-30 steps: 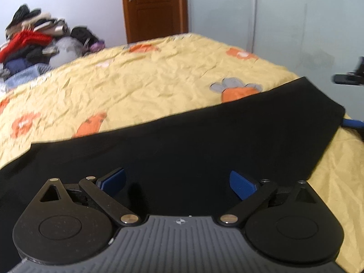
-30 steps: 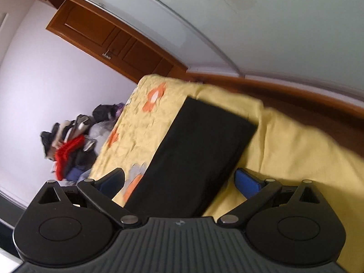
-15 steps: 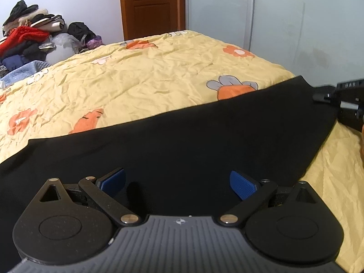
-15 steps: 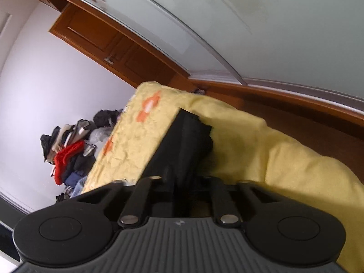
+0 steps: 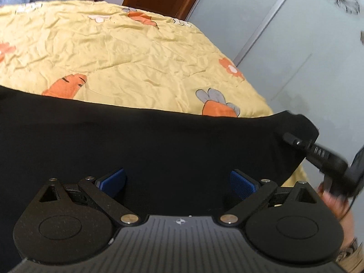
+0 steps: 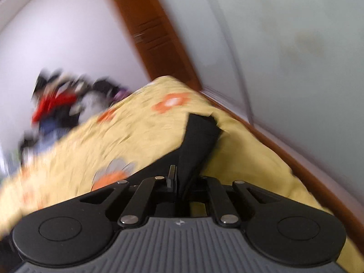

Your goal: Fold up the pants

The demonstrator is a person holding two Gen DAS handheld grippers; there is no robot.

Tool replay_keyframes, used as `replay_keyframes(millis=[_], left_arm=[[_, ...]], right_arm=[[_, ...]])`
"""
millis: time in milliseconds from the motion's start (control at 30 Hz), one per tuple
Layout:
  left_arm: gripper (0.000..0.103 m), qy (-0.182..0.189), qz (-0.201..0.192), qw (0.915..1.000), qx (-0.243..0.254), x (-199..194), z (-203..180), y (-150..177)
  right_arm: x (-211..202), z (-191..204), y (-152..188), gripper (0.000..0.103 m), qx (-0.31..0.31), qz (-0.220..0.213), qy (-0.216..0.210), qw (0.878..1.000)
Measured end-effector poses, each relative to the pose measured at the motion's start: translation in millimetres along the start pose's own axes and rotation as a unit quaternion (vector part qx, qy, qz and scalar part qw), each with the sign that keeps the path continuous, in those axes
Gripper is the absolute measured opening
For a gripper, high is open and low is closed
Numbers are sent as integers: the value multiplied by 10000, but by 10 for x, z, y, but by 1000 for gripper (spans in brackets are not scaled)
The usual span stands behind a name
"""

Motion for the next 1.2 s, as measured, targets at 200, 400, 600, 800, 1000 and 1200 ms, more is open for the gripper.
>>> replay_keyframes(millis=[200, 400, 600, 800, 1000, 1200], left_arm=[[100, 862, 42, 9907, -1051, 42, 170, -73], [101, 1929, 34, 9532, -2328, 229, 338, -147], [91, 2250, -11, 9243, -3084, 344, 434, -178], [10, 1838, 17, 9454, -2690, 263, 440, -215], [11, 1478, -35, 9614, -2322, 216, 467, -184], [19, 1310, 85, 9675, -2162, 302, 432, -143]], right_arm=[[-222, 751, 200, 6, -1186, -92, -809, 9896], [-346, 1213, 443, 6, -1856, 15, -1140, 9760], [-503, 1490, 631, 6, -2527, -104, -1181, 9602], [-513, 1692, 804, 6, -3136, -173, -1031, 9438], [-466, 1897, 960, 9, -3723, -205, -774, 9247], [-364, 1909, 992, 35, -3839, -89, -395, 9225]])
Point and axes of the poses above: each gripper's, at about its wrist camera, not at the fingertips, and x roughly the way its jaws point, z to its left, y to its underside, the point moved 2 cm from there along x, roughly the way its jaws point, and after that the axes turned 10 degrees about y, right-handed, at the moved point
